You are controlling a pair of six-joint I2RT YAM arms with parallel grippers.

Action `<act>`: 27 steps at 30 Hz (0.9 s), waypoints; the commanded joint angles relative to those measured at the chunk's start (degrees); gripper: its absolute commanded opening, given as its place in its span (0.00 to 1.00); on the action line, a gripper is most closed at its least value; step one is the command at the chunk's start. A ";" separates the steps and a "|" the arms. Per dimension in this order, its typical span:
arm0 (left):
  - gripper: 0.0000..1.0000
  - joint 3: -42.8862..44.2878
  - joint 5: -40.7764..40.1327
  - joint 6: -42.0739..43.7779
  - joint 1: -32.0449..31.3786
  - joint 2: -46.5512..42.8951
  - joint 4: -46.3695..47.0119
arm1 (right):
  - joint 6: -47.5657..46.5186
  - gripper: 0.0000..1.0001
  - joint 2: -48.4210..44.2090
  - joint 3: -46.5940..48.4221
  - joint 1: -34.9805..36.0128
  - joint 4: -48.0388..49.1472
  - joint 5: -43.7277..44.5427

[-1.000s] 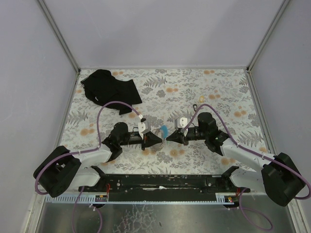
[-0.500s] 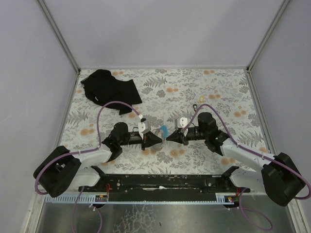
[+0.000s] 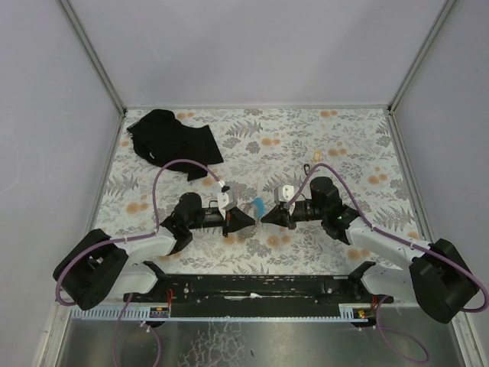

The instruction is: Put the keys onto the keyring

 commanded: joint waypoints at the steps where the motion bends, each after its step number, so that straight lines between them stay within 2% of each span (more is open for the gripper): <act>1: 0.00 1.14 0.65 -0.29 0.45 0.19 3.78 | 0.62 0.00 -0.46 1.98 0.45 3.67 0.19; 27: 0.00 1.14 0.96 -0.33 0.45 0.45 4.19 | 0.37 0.00 -0.86 1.55 0.45 3.41 2.38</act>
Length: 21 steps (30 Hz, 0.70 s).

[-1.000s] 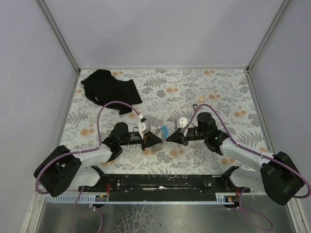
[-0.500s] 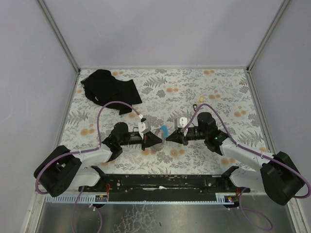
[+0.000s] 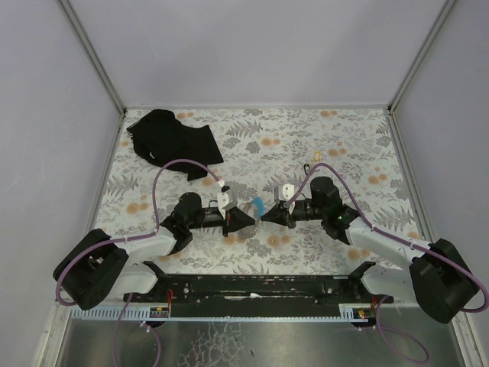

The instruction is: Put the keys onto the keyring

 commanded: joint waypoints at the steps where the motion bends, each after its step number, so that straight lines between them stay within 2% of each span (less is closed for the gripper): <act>1: 0.00 1.09 0.87 -0.26 0.40 0.40 3.99 | -0.07 0.00 -0.84 1.60 0.45 2.50 1.18; 21: 0.00 1.14 -0.29 -0.37 0.45 0.22 3.55 | -0.58 0.00 -1.70 1.49 0.53 0.89 -1.50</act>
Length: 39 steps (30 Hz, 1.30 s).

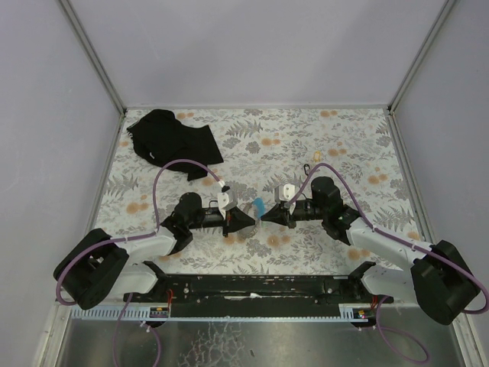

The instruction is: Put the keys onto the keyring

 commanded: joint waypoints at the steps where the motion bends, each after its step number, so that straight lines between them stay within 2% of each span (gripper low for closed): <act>1: 0.00 1.13 -0.25 -0.16 0.45 -0.04 3.38 | -0.64 0.00 -0.82 1.60 0.47 0.88 -1.82; 39: 0.00 1.31 0.81 -0.83 0.45 0.80 4.68 | -0.95 0.00 1.04 2.60 1.06 0.66 -1.26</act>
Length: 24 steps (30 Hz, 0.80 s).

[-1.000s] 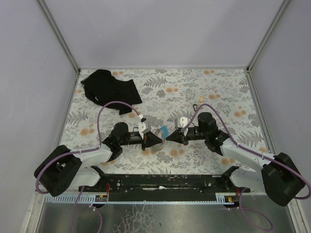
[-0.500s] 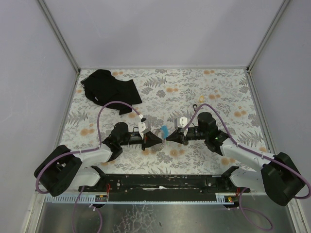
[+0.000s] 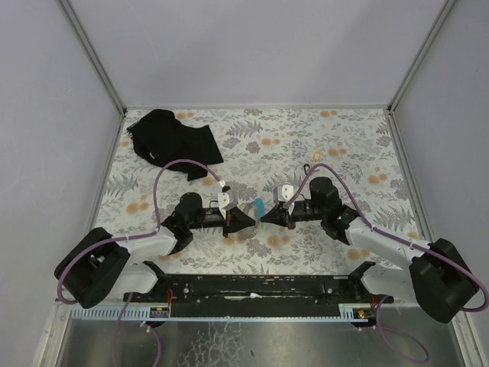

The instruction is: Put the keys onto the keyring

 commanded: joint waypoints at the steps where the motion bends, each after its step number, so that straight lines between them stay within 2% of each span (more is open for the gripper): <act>1: 0.00 1.30 0.42 -0.46 0.45 0.22 4.36 | -0.96 0.00 0.29 2.62 0.77 1.01 -0.82; 24: 0.00 2.21 -2.13 -1.34 0.43 0.32 2.09 | -3.22 0.00 0.30 3.32 2.07 -2.07 0.96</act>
